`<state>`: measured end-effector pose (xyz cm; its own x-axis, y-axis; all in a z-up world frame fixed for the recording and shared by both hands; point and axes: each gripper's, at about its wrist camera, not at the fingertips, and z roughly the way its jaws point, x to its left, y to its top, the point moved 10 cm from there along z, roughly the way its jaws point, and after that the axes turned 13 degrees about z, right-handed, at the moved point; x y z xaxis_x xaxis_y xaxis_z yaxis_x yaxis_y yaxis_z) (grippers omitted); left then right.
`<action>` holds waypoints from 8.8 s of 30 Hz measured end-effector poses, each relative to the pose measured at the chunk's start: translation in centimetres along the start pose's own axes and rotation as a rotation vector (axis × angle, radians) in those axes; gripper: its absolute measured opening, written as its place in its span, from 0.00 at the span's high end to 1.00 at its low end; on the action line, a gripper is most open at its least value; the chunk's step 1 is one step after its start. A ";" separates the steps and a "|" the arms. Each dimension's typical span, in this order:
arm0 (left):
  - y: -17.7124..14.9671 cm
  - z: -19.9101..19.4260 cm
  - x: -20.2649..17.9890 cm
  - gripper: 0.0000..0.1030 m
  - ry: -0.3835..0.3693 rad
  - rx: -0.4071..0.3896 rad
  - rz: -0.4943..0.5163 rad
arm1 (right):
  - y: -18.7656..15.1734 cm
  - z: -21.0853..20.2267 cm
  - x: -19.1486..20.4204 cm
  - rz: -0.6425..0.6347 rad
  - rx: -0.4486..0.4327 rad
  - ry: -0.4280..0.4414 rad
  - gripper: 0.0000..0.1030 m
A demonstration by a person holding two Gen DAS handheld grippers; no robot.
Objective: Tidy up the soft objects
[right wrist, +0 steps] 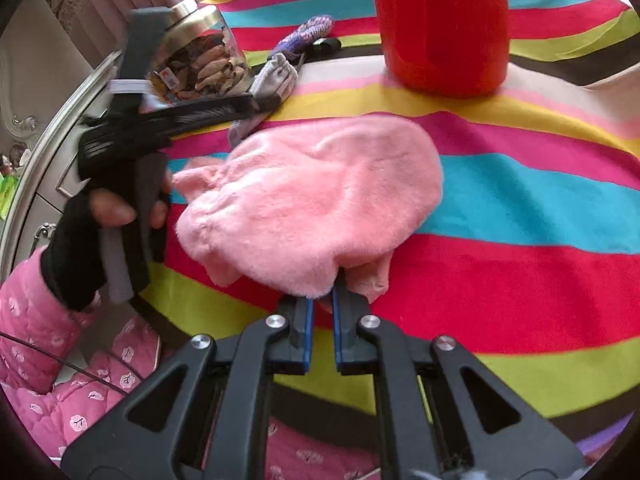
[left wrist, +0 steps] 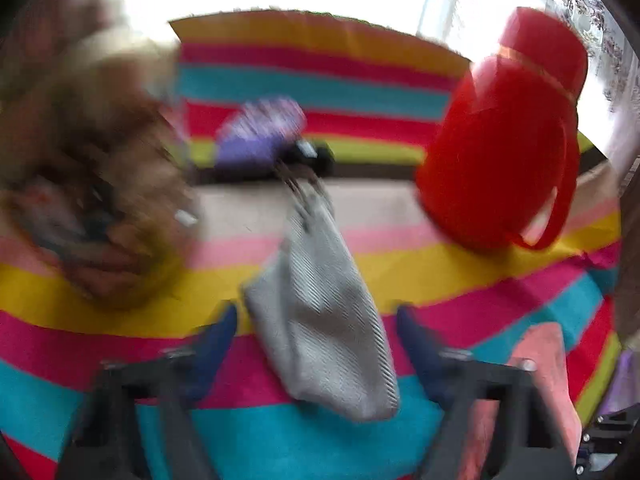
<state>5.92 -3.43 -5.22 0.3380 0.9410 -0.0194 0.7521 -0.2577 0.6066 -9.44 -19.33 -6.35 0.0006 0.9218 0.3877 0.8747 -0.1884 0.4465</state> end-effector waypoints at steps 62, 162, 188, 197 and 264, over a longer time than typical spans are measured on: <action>-10.6 -19.5 -40.2 0.68 -0.722 -0.030 0.837 | -12.4 -32.0 -19.9 0.343 -0.448 -0.568 0.69; 0.5 0.6 -3.3 0.01 -0.027 -0.011 -0.130 | 5.0 -3.0 -6.6 0.105 -0.247 -0.090 0.67; -4.5 -5.3 -7.7 0.66 -0.029 -0.052 0.170 | 1.4 -4.7 -3.7 0.069 -0.245 -0.027 0.64; -5.4 -6.9 -10.6 0.66 -0.035 -0.078 0.250 | 0.0 -6.6 -2.9 0.045 -0.256 -0.043 0.64; -10.3 -11.7 -41.0 0.18 -0.312 0.097 0.761 | -18.2 -24.7 -24.3 0.641 -0.201 -0.621 0.27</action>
<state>-22.28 -36.79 -1.33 0.9052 0.4012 0.1404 0.2950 -0.8308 0.4720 -37.37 -46.67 -4.02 0.7686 0.6258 0.1327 0.5159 -0.7290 0.4499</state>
